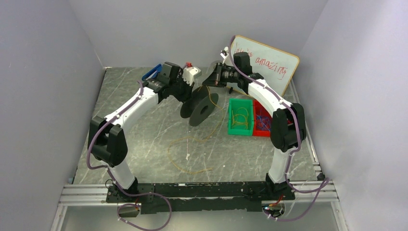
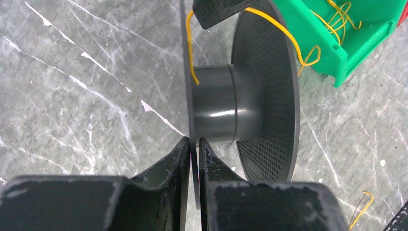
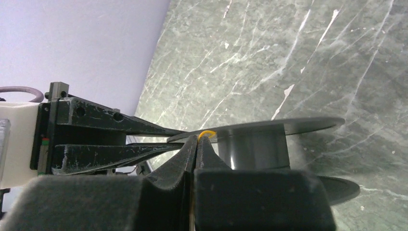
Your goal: Wrap the cables
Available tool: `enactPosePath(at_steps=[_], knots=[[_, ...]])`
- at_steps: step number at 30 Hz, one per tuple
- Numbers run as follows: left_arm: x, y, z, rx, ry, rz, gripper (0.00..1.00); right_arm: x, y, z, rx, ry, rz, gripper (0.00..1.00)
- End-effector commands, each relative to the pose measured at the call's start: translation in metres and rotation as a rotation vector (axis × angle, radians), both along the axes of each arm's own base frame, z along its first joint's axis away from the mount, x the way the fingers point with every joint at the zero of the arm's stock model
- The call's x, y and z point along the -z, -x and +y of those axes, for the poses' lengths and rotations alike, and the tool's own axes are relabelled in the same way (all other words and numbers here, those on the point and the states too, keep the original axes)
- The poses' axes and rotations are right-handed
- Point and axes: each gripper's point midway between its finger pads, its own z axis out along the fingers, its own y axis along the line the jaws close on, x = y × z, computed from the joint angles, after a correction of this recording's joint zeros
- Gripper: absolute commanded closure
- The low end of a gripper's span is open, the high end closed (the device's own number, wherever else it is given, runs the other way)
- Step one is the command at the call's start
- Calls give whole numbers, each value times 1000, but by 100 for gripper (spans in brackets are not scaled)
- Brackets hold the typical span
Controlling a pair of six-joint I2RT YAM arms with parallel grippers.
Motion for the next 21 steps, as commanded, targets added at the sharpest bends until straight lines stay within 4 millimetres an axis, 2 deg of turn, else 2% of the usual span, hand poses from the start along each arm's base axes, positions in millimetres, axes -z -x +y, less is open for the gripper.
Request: enactPosePath(at_steps=[1,9,14,21], knots=[[-9,10,-7,25,45,15,82,-40,-4,1,-7,-7,-127,100],[-18,5,-5,1,43,-3,65,-39,7,2,-29,19,-148,100],[-27,4,-6,4,49,-18,48,-38,13,4,-54,7,-131,100],[-44,4,-9,57,50,-61,46,-50,23,9,-91,-45,-100,100]])
